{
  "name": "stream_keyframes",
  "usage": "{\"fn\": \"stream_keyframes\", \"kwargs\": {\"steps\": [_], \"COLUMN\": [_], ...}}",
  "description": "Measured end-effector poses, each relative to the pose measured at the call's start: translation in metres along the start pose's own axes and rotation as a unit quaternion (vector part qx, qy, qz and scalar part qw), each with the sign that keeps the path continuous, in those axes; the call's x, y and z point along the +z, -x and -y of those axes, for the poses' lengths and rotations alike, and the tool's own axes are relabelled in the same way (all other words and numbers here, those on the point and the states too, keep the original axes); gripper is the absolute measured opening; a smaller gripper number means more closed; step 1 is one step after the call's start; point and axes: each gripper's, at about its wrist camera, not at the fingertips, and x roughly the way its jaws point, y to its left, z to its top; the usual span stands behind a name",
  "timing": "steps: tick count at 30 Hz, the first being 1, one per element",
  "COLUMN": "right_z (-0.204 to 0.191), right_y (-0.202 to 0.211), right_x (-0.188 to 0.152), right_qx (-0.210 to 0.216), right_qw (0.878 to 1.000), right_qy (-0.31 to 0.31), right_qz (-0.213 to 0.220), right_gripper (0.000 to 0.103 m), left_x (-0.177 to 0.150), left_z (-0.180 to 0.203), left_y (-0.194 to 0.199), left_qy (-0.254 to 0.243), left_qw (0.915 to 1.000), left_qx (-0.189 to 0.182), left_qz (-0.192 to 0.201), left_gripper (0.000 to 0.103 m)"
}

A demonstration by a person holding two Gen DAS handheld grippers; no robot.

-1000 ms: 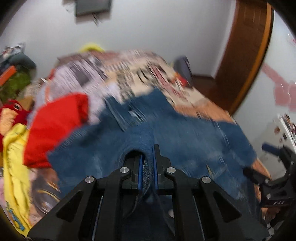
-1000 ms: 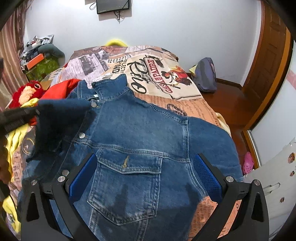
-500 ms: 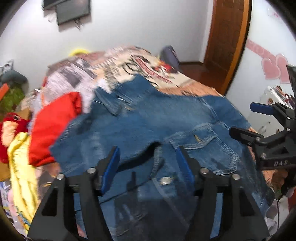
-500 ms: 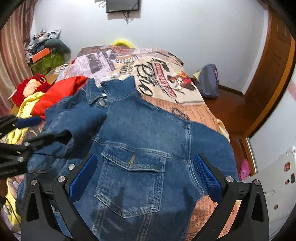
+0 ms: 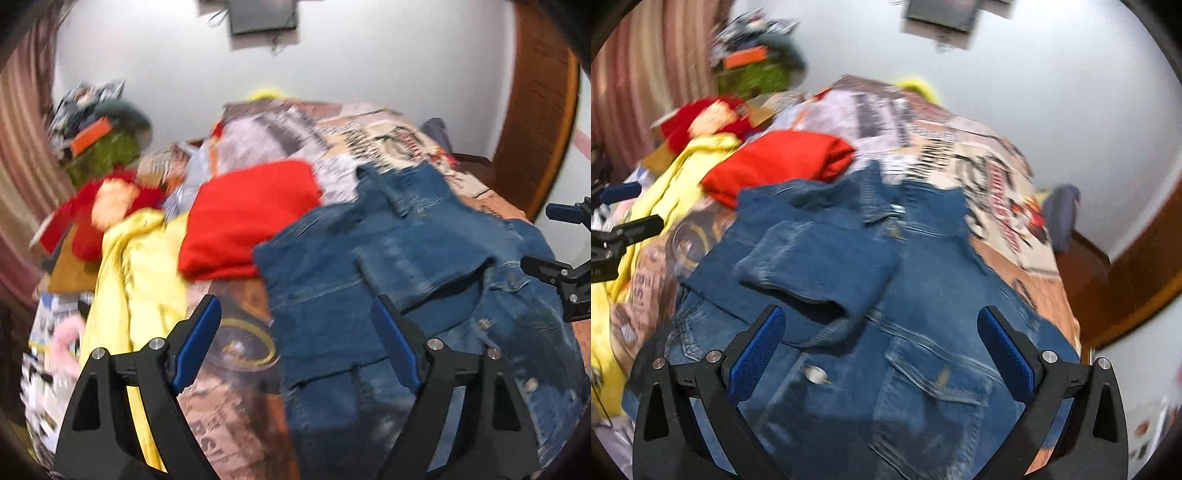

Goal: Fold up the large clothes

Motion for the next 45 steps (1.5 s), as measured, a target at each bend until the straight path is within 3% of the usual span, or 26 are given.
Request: {"fn": "stream_keyframes", "kwargs": {"steps": [9,13,16,19,22,24,28,36,40,45], "right_z": [-0.067,-0.074,-0.072,-0.068,-0.069,-0.071,-0.066,0.016,0.065,0.105], "right_y": [-0.065,-0.087,-0.099,-0.103,-0.103,-0.096,-0.068,-0.017,0.009,0.022], "right_x": [0.016,0.018,0.022,0.027,0.032,0.034,0.044,0.064,0.060,0.035], "right_qx": [0.019,-0.005,-0.007,0.023,0.056,0.072,0.063,0.041,0.026,0.023], "right_qw": [0.989,0.985,0.985,0.987,0.988,0.988,0.992,0.998,0.995,0.989], "right_qy": [0.125,0.145,0.145,0.125,0.109,0.110,0.102,-0.007,-0.065,-0.117], "right_qz": [-0.074,-0.092,-0.098,-0.102,-0.096,-0.084,-0.031,0.041,0.074,0.086], "right_gripper": [0.103,0.101,0.087,0.070,0.044,0.019,0.015,0.014,0.013,0.013], "left_x": [-0.039,-0.048,-0.053,-0.056,-0.057,-0.056,-0.050,-0.030,-0.020,-0.012], "left_z": [-0.041,-0.054,-0.060,-0.060,-0.059,-0.058,-0.050,-0.023,-0.003,0.019], "left_y": [-0.020,-0.030,-0.036,-0.043,-0.047,-0.047,-0.046,-0.044,-0.044,-0.052], "left_qy": [0.048,0.068,0.077,0.079,0.081,0.079,0.070,0.044,0.028,0.017], "left_qw": [0.9979,0.9960,0.9948,0.9942,0.9936,0.9937,0.9947,0.9970,0.9979,0.9979], "left_qx": [0.012,0.008,0.008,0.013,0.009,0.007,0.005,-0.001,-0.008,-0.013], "left_qz": [-0.041,-0.057,-0.065,-0.073,-0.078,-0.079,-0.076,-0.064,-0.058,-0.061], "left_gripper": [0.083,0.083,0.083,0.083,0.083,0.083,0.083,0.083,0.083,0.083]}}
